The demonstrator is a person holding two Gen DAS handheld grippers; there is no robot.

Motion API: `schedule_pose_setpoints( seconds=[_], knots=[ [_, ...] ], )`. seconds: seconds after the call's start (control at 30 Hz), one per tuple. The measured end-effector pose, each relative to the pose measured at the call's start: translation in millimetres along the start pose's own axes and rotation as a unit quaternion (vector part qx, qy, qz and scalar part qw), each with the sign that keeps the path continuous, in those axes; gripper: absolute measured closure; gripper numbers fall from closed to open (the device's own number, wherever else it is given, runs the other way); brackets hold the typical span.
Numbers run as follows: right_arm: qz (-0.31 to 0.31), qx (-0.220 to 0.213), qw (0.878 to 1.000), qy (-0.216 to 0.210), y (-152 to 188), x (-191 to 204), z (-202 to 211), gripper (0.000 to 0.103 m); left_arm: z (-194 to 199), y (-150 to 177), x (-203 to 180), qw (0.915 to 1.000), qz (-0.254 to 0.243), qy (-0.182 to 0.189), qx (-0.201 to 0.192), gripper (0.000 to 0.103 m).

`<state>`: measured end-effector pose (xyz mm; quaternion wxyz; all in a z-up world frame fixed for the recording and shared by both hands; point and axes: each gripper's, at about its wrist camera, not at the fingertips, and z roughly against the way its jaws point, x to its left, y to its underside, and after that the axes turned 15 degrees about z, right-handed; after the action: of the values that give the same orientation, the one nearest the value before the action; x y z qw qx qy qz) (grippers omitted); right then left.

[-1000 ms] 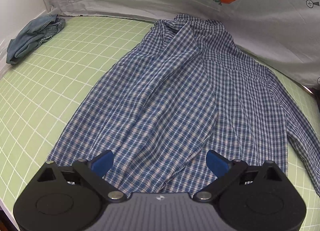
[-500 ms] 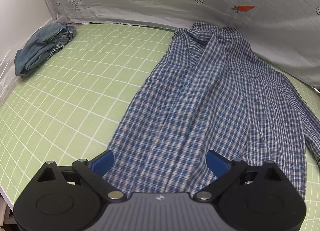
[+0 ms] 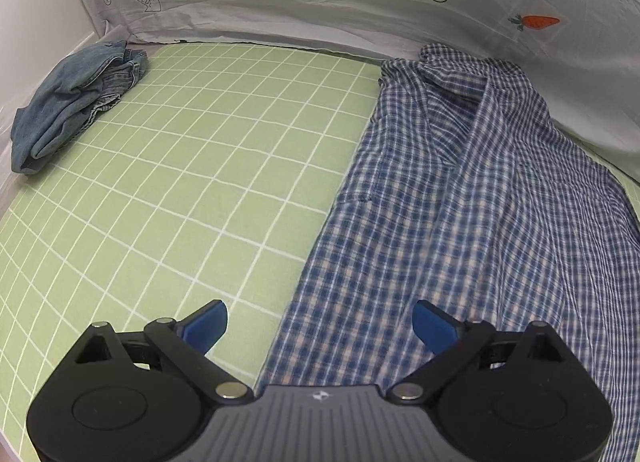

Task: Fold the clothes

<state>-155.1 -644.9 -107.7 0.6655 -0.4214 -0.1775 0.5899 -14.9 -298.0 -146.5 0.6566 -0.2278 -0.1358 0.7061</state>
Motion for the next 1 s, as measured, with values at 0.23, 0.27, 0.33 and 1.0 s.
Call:
schedule_pose_setpoints(
  seconds=[0.23,0.27,0.33,1.0],
  knots=[
    [0.026,0.044,0.992,-0.117,-31,76,-70,0.069,-42,-25,-8,0.9997,0.007,-0.011,0.019,0.005],
    [0.028,0.061,0.991,-0.119,-27,85,-79,0.068,-41,-25,-9,0.9998,0.006,-0.01,0.018,0.005],
    [0.022,0.081,0.988,-0.13,-21,90,-83,0.06,-40,-24,-11,0.9998,0.003,-0.009,0.016,0.005],
    [-0.138,0.155,0.974,0.089,102,-55,20,0.0,9,-3,-121,0.9883,-0.13,0.076,-0.025,0.005]
  ],
)
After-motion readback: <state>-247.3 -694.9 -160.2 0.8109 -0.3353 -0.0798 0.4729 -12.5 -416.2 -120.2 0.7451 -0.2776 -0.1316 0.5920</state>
